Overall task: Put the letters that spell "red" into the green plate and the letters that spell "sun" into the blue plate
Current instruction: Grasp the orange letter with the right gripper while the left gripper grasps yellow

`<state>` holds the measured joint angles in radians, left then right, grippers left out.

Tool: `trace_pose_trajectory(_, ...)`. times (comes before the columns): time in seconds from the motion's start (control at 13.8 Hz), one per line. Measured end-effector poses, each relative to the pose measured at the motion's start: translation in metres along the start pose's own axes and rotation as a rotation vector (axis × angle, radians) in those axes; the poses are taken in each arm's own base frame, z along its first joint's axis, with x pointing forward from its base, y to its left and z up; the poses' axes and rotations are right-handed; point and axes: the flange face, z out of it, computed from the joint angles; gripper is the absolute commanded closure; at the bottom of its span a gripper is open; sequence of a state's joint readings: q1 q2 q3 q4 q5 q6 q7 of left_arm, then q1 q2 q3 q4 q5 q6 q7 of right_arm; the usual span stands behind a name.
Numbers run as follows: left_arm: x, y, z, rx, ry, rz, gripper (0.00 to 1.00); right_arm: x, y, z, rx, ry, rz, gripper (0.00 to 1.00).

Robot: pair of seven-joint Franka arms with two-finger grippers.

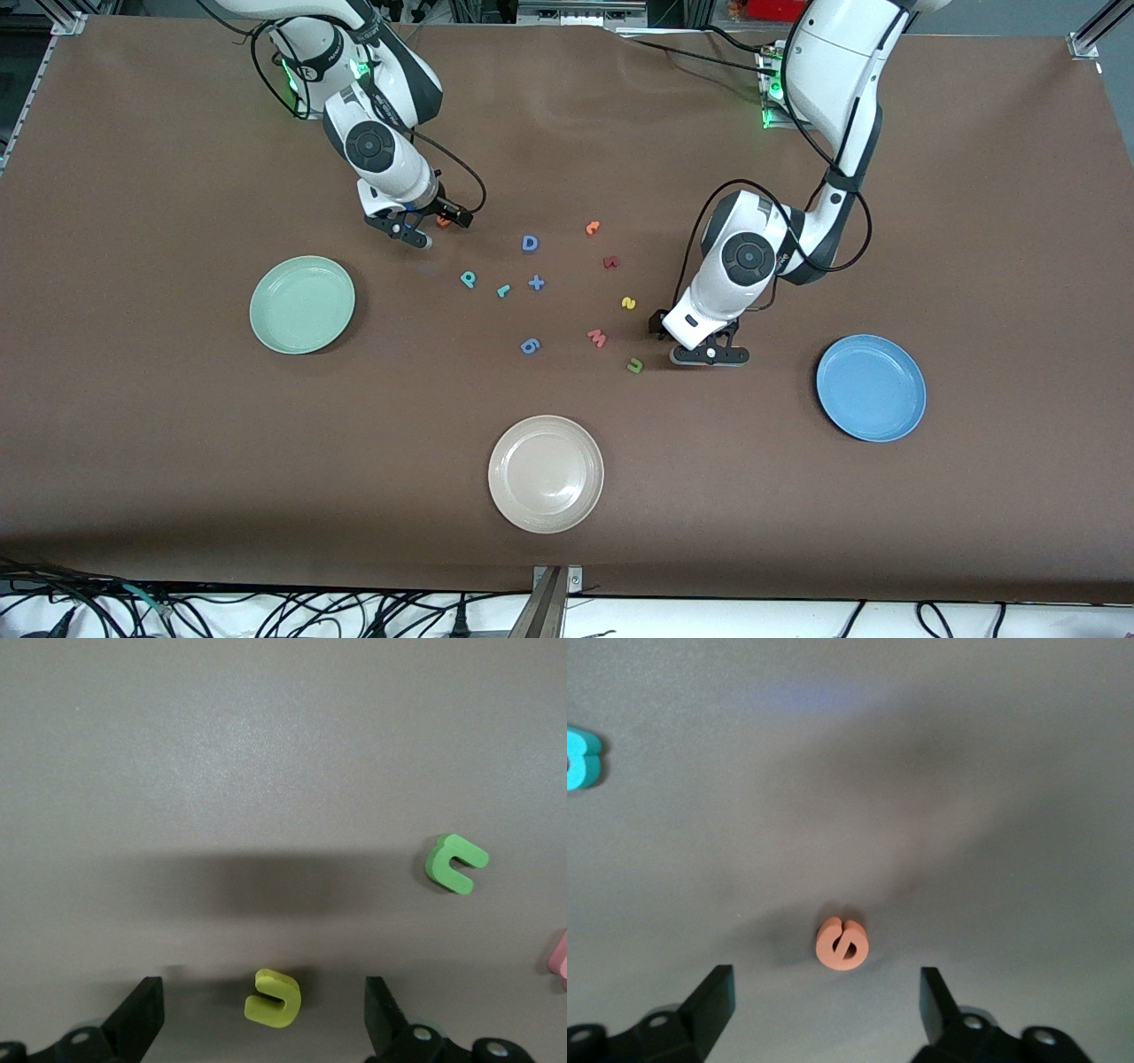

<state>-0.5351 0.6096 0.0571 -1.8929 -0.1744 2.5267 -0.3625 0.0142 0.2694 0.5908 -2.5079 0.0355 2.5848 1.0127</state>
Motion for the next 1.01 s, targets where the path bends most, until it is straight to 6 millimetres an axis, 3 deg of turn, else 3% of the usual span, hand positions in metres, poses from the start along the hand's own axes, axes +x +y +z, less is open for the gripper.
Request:
trace_pose_trajectory(0.07, -0.0011, 0.0006, 0.0004, 0.000, -0.001, -0.006, 0.03, 0.0000, 0.0000, 0.0001, 0.000, 0.000, 0.000, 0.27)
trace_pose_trajectory(0.43, -0.0094, 0.0016, 0.0074, 0.003, 0.001, -0.013, 0.06, 0.0002, -0.0004, 0.0014, 0.004, -0.001, 0.001, 0.27)
trace_pose_trajectory(0.72, -0.0107, 0.0029, 0.0080, 0.005, 0.000, -0.017, 0.28, 0.0005, -0.0010, 0.0044, 0.027, 0.008, 0.000, 0.27)
trace_pose_trajectory(0.94, -0.0108, 0.0028, 0.0081, 0.005, 0.000, -0.054, 0.36, -0.0008, -0.0004, 0.0074, 0.022, 0.017, -0.025, 0.27)
trace_pose_trajectory(1.01, -0.0109, 0.0028, 0.0081, 0.005, 0.000, -0.057, 0.44, -0.0015, 0.0000, 0.0087, 0.016, 0.021, -0.039, 0.27)
